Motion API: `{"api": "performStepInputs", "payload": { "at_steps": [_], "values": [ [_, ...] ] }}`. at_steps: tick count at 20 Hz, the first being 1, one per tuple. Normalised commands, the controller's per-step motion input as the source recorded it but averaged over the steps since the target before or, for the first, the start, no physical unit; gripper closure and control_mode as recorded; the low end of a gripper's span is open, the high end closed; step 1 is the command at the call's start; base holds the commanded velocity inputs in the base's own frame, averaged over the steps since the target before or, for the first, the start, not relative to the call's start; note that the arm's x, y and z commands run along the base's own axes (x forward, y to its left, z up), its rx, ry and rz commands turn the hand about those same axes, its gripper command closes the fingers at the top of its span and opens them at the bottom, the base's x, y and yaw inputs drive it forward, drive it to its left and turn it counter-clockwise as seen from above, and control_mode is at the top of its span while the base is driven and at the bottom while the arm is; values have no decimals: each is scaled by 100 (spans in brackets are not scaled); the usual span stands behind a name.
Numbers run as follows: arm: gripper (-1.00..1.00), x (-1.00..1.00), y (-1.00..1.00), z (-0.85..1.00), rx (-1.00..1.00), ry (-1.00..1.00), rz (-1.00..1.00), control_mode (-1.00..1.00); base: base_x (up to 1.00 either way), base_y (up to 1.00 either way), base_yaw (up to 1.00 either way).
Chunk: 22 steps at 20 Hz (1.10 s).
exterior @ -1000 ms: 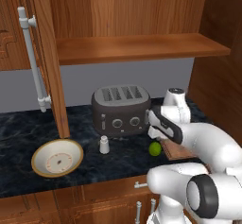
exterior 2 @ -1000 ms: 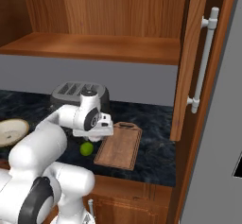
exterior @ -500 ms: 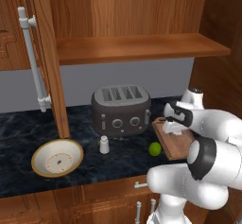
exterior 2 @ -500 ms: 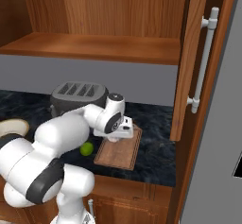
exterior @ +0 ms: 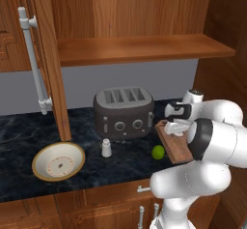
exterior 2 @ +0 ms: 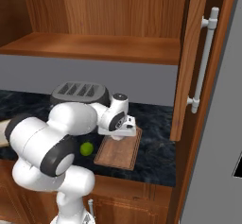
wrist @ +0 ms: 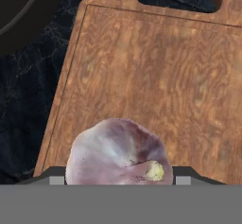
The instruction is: Open the cabinet. Place the bowl and condiment on the counter. Then place the lime and garlic on the cutting board.
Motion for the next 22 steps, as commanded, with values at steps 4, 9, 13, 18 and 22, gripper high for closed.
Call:
{"api": "performStepInputs", "payload": {
  "at_steps": [4, 9, 13, 18, 22],
  "values": [
    [-100, 14, -2, -23, -4, 0, 2, -100, 0, 0, 0],
    [-100, -1, 0, 3, -1, 0, 3, -100, 0, 0, 0],
    [-100, -50, 13, 28, -8, -7, 3, -100, 0, 0, 0],
    [-100, -43, 38, 54, -16, -11, 0, -100, 0, 0, 0],
    [-100, -77, 87, 11, -25, -2, 0, -100, 0, 0, 0]
  ]
}}
